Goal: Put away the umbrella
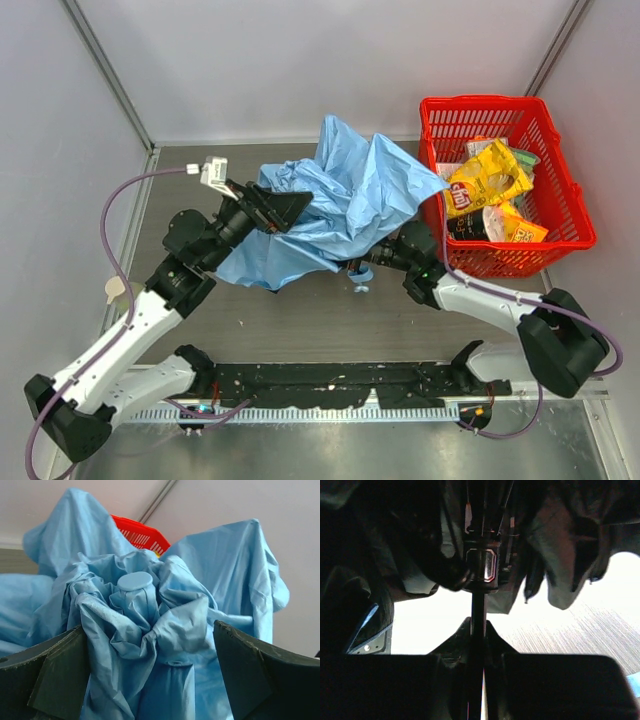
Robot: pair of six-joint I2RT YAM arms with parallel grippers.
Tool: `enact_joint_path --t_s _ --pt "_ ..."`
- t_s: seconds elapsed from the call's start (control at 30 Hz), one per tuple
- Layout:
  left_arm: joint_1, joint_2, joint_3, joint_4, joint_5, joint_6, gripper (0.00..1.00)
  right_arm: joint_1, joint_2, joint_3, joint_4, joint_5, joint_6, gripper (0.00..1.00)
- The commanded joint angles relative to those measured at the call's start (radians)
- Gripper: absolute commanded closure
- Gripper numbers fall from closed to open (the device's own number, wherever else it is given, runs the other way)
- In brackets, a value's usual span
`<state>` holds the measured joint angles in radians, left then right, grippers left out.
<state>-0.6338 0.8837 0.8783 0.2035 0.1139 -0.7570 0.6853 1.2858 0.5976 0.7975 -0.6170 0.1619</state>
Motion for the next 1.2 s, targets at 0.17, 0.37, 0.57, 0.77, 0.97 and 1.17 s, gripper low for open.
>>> enact_joint_path --t_s 0.17,0.37,0.57,0.77,0.97,1.17 --pt "-0.037 0.106 0.105 0.056 -0.03 -0.025 0.0 0.148 -0.034 0.097 -0.09 0.1 -0.246 0.99" --pt "-0.035 0.092 0.088 0.105 0.02 -0.031 0.42 0.151 -0.056 0.077 -0.103 0.083 -0.265 0.99" --pt "-0.037 0.074 0.077 0.109 0.043 -0.031 0.96 0.149 -0.072 0.056 -0.135 0.146 -0.208 0.99" --pt "-0.035 -0.015 0.03 0.093 -0.032 0.034 1.0 0.151 -0.161 -0.038 -0.22 0.368 0.022 0.5" --pt "-0.037 -0.114 0.008 0.054 -0.207 0.191 1.0 0.149 -0.322 -0.165 -0.412 0.453 0.238 0.35" --pt "-0.035 -0.175 0.025 0.005 -0.211 0.381 1.0 0.149 -0.571 -0.213 -0.689 0.558 0.306 0.35"
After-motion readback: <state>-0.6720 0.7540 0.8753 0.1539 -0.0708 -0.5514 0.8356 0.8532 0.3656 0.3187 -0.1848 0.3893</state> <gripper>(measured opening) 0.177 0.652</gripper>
